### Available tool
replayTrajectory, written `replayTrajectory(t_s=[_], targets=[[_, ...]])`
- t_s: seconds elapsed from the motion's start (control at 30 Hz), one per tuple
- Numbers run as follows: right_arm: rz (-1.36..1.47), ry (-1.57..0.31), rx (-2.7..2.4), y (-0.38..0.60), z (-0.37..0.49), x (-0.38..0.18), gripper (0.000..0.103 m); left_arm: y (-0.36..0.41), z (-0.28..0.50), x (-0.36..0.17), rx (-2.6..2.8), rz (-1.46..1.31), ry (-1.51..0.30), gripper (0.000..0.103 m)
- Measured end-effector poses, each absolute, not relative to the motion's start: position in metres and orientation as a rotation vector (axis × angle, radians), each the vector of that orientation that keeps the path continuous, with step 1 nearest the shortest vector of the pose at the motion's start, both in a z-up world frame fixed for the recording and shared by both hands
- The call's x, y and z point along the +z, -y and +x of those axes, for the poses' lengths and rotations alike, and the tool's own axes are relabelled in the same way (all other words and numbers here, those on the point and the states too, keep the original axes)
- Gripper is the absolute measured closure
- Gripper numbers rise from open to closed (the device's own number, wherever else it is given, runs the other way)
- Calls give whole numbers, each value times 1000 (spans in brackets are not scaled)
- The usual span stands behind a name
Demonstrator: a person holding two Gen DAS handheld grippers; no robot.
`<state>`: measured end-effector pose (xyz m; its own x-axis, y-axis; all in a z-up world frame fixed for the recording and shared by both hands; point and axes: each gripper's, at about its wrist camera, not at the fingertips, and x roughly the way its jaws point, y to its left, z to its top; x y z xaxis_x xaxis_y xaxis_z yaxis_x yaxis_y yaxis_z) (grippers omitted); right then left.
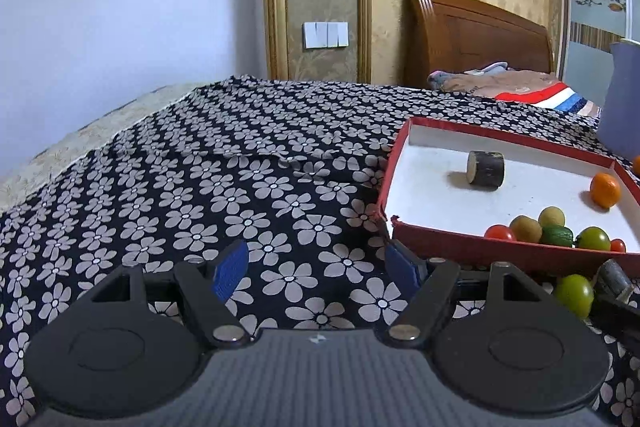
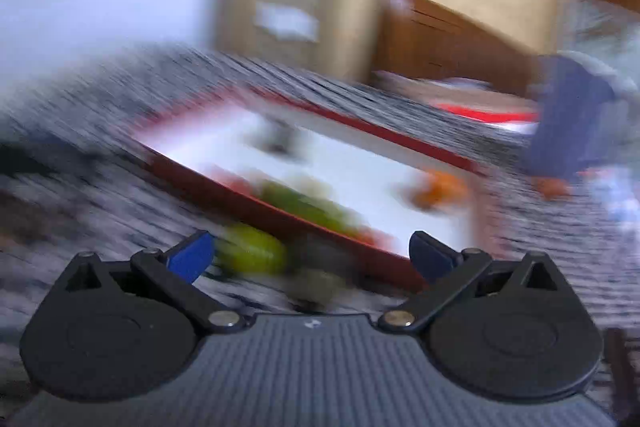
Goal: Organize fruits
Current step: 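Move both tools back to the items beside the tray, then grasp the dark cylinder with the right tool while the left tool grasps a green tomato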
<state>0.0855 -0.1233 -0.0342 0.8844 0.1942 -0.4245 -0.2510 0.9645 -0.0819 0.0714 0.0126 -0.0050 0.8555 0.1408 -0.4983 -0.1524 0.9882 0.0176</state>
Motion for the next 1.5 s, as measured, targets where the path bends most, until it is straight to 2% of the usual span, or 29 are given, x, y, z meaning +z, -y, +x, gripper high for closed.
replayTrajectory(t_s=[0.1, 0.17, 0.23, 0.43, 0.6, 0.67, 0.83, 0.9, 0.97, 1.03, 1.17, 1.27, 1.5], targets=[[-251, -387, 78, 121, 81, -31, 2, -13, 72, -4, 140, -32, -540, 28], [-324, -428, -8, 126, 88, -40, 14, -11, 70, -2, 114, -32, -532, 28], [-228, -482, 31, 140, 91, -44, 25, -7, 69, -2, 112, -22, -531, 28], [-212, -536, 53, 141, 98, -57, 24, -4, 70, -4, 106, -15, -547, 28], [-269, -562, 24, 128, 112, -63, 17, -10, 68, -3, 108, -27, -546, 28], [-272, -575, 14, 124, 117, -65, 17, -12, 67, -2, 114, -33, -540, 28], [-129, -485, 202, 121, 100, -43, 15, -10, 66, 0, 118, -13, -540, 28], [-222, -465, 87, 119, 97, -41, 17, -9, 66, 0, 114, -10, -541, 28], [-248, -489, 51, 124, 97, -44, 26, -9, 65, 1, 105, -13, -535, 28], [-164, -534, 110, 134, 98, -48, 40, -8, 65, 1, 97, -11, -537, 28], [-162, -575, 113, 136, 106, -58, 42, -9, 66, 2, 62, -28, -544, 28], [-124, -605, 127, 138, 118, -61, 48, -17, 67, 3, 80, -27, -538, 28], [-89, -626, 147, 138, 128, -66, 72, -47, 65, 7, 17, -39, -544, 28]])
